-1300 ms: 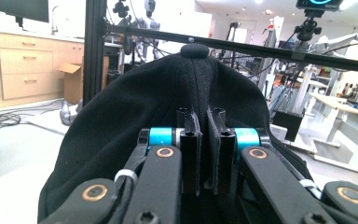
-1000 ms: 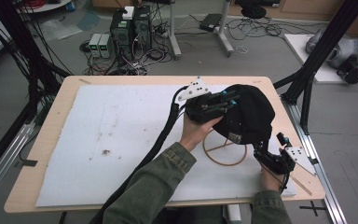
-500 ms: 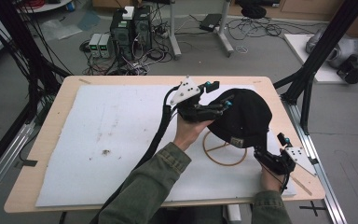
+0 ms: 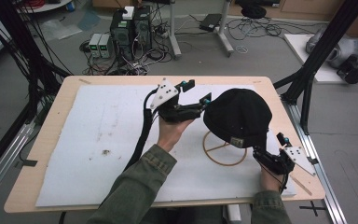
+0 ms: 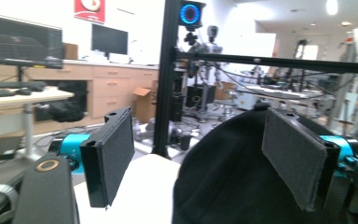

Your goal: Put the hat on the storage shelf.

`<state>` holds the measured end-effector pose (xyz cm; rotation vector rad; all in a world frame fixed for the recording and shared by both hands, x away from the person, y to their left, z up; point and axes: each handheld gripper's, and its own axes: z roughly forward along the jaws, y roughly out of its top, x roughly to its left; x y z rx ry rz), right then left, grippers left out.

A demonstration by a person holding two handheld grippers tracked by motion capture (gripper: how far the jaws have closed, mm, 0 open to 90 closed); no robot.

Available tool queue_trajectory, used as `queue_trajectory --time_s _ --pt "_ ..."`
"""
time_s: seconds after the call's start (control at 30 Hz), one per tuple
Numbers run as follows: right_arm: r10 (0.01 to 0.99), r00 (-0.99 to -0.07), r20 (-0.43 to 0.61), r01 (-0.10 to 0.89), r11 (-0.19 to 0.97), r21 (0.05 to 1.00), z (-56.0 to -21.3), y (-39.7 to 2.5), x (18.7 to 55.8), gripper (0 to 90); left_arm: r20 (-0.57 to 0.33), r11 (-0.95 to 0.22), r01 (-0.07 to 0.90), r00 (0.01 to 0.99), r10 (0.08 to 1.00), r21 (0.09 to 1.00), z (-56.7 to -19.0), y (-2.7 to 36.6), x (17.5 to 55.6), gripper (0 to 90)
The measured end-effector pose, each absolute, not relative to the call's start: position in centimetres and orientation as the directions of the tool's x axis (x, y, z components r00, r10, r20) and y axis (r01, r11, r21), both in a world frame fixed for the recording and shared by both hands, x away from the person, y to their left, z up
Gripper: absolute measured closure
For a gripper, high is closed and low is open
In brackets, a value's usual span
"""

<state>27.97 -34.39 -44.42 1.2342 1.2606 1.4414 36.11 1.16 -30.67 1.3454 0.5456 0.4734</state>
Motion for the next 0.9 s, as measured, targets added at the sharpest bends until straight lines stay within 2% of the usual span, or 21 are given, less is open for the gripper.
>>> queue_trajectory --time_s 0.07,0.2,0.43,0.9 --pt "0.976 -0.165 0.141 0.012 -0.141 0.99 -44.4 -34.4 28.0 5.3 -0.091 0.157 -0.011 0.773 0.628 0.988 -30.9 2.0 36.0 21.7" --pt "0.976 -0.164 0.145 0.015 -0.145 0.989 -44.4 -34.3 28.1 5.3 -0.077 0.135 -0.019 0.743 0.665 0.991 -31.4 4.0 35.7 21.0" --pt "0.977 -0.163 0.137 0.012 -0.136 0.991 -44.4 -34.3 28.1 5.3 -0.106 0.15 -0.002 0.696 0.71 0.989 -32.5 7.8 35.3 20.8" --pt "0.979 -0.161 0.124 0.015 -0.124 0.992 -44.4 -34.2 28.1 5.3 -0.086 0.113 -0.004 0.624 0.777 0.994 -34.3 11.6 34.6 19.5"
